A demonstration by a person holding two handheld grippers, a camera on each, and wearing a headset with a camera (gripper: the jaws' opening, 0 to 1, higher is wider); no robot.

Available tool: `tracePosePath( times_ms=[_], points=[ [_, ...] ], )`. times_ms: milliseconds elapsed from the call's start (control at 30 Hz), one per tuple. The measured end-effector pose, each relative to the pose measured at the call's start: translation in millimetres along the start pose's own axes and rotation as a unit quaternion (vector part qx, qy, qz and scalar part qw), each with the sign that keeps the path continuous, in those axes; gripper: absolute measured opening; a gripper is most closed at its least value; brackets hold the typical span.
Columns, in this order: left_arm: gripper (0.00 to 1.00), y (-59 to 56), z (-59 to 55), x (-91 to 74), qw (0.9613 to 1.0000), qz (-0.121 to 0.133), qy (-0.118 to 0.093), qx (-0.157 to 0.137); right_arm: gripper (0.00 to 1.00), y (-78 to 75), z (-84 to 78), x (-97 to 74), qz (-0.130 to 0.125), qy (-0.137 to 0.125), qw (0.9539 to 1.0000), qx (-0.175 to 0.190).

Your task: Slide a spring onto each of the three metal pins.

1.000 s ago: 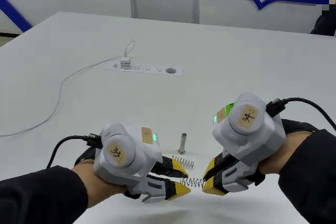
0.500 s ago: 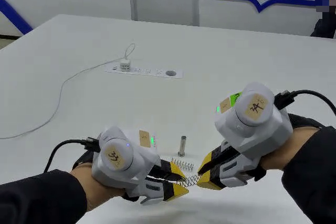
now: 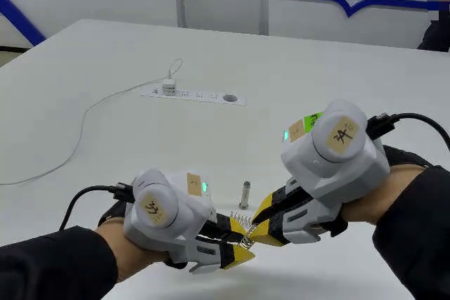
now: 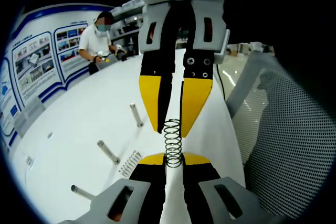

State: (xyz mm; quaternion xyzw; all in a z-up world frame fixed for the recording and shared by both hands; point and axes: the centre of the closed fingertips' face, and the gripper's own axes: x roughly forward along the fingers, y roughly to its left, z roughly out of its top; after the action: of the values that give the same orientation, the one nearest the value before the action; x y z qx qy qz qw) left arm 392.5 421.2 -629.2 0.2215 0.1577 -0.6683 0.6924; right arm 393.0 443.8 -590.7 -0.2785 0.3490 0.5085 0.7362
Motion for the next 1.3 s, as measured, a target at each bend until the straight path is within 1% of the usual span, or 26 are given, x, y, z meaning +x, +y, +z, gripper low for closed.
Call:
tracePosePath(
  times_ms=[100, 167, 267, 400, 500, 567, 867, 1033, 1167, 1300],
  points=[
    [0.11, 0.3, 0.8, -0.3, 1.0, -0.001, -0.003, -0.004, 0.13, -0.6, -1.8, 0.3, 0.0, -0.001, 1.0, 0.003],
    [0.11, 0.8, 1.6, -0.5, 1.0, -0.001, -0.006, -0.006, 0.15, -0.8, -4.1, 1.4, 0.0, 0.003, 1.0, 0.005],
    [0.11, 0.8, 2.9, -0.6, 0.9999, -0.001, -0.009, -0.008, 0.15, -0.9, -6.2, 3.4, 0.0, 0.004, 1.0, 0.007],
    [0.11, 0.3, 4.3, -1.0, 0.9999, -0.002, -0.013, -0.009, 0.15, -0.9, -4.4, 5.1, 0.001, -0.001, 0.9999, 0.011],
    [0.11, 1.1, 7.1, -1.6, 0.9997, 0.0, -0.02, -0.013, 0.13, -1.2, -4.0, 6.6, 0.002, -0.002, 0.9999, 0.011],
    [0.11, 1.8, 6.9, -1.9, 0.9997, 0.001, -0.02, -0.013, 0.12, -1.3, -3.0, 6.9, 0.001, -0.006, 0.9999, 0.012],
    [0.12, 2.1, 10.1, -1.5, 0.9993, 0.001, -0.031, -0.022, 0.12, -2.3, -2.2, 4.2, 0.002, -0.003, 0.9999, 0.015],
    [0.2, 4.5, 5.6, -1.9, 0.9992, 0.007, -0.022, -0.031, 0.12, -5.3, -3.3, 1.4, -0.001, 0.001, 0.9999, 0.015],
    [0.22, 6.5, 4.4, -3.5, 0.9991, 0.011, -0.022, -0.035, 0.12, -8.2, -6.8, -1.9, -0.005, 0.007, 0.9998, 0.017],
    [0.26, 8.3, 1.1, -5.6, 0.9987, 0.013, -0.02, -0.044, 0.12, -13.9, -12.5, -7.7, -0.01, 0.014, 0.9996, 0.022]
  ],
)
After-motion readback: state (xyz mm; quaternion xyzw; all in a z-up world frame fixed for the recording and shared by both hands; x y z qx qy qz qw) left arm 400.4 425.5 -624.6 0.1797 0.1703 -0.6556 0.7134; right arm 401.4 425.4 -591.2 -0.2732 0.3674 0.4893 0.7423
